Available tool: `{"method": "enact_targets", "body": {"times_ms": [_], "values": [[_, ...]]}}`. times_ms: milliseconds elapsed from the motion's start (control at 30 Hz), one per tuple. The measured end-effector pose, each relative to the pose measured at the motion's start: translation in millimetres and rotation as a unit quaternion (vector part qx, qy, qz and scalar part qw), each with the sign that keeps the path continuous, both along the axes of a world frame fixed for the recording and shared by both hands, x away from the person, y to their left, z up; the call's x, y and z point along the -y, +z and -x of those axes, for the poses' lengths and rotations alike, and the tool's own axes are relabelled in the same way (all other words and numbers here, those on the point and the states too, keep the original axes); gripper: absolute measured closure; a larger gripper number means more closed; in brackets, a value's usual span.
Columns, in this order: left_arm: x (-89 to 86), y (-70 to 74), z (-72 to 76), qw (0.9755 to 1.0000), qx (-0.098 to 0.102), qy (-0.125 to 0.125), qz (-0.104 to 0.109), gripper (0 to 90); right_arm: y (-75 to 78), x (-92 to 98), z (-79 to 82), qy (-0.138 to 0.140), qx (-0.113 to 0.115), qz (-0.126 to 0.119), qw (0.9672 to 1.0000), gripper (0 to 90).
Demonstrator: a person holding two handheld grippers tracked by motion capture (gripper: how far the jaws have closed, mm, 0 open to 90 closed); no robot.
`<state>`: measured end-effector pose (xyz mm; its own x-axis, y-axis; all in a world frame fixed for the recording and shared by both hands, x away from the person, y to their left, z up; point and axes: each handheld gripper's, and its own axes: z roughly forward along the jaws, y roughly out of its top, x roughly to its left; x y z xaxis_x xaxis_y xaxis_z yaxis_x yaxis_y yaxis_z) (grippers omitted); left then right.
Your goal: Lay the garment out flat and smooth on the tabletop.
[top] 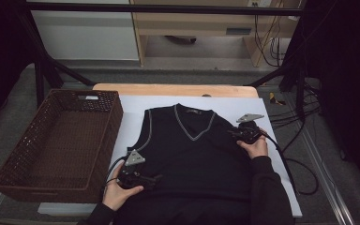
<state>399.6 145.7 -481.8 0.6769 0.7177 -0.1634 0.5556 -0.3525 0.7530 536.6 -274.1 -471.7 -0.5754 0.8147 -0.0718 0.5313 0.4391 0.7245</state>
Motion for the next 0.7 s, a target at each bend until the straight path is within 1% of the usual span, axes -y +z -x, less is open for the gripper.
{"method": "enact_targets", "body": {"times_ms": [67, 133, 167, 200, 233, 267, 333, 400, 467, 533, 600, 700], "values": [[0.2, 0.0, 0.1, 1.0, 0.0, -0.001, -0.001, 6.1, -1.1, 0.4, -1.5, -0.006, -0.004, -0.001, 1.0, 63.0], [0.4, -0.2, 0.1, 1.0, 0.001, -0.001, -0.002, 6.1, -1.5, 0.7, -3.0, -0.007, -0.007, -0.002, 0.9999, 64.7], [0.4, -0.2, 0.1, 1.0, 0.0, -0.001, -0.002, 6.1, -1.0, 1.1, -3.4, -0.005, -0.014, -0.005, 0.9999, 67.6], [0.3, -0.2, 0.1, 1.0, 0.0, -0.001, -0.002, 6.1, -1.2, 0.9, -3.7, -0.004, -0.017, -0.009, 0.9998, 75.4], [0.3, -0.2, 0.2, 1.0, 0.0, -0.001, -0.002, 6.1, -0.2, 1.1, -3.8, -0.003, -0.022, -0.005, 0.9997, 83.3], [0.2, 0.0, 0.3, 1.0, 0.0, -0.002, -0.002, 6.1, 0.1, 1.3, -4.2, -0.006, -0.023, -0.003, 0.9997, 86.6], [-0.4, 0.5, 0.3, 1.0, 0.0, -0.002, -0.003, 6.1, 2.4, 2.5, -4.6, -0.01, -0.034, -0.006, 0.9994, 89.1], [-1.1, 0.7, -0.2, 1.0, 0.001, -0.001, -0.001, 6.1, 3.9, 4.8, -4.3, -0.015, -0.02, -0.009, 0.9996, 89.4], [-1.6, 0.6, -0.7, 1.0, -0.001, 0.001, 0.001, 6.2, 8.4, 10.1, -3.5, -0.028, 0.008, -0.022, 0.9993, 89.5], [-1.6, 0.5, -0.8, 1.0, -0.001, 0.002, 0.0, 6.2, 15.4, 16.4, -3.2, -0.041, 0.035, -0.033, 0.998, 89.5], [-1.5, 0.6, -0.8, 1.0, -0.001, 0.002, -0.001, 6.2, 23.2, 21.9, -3.9, -0.052, 0.054, -0.038, 0.9965, 89.5], [-1.9, 0.7, -1.0, 1.0, 0.0, 0.004, -0.001, 6.2, 35.2, 25.4, -7.4, -0.057, 0.076, -0.037, 0.9948, 89.6]]}}
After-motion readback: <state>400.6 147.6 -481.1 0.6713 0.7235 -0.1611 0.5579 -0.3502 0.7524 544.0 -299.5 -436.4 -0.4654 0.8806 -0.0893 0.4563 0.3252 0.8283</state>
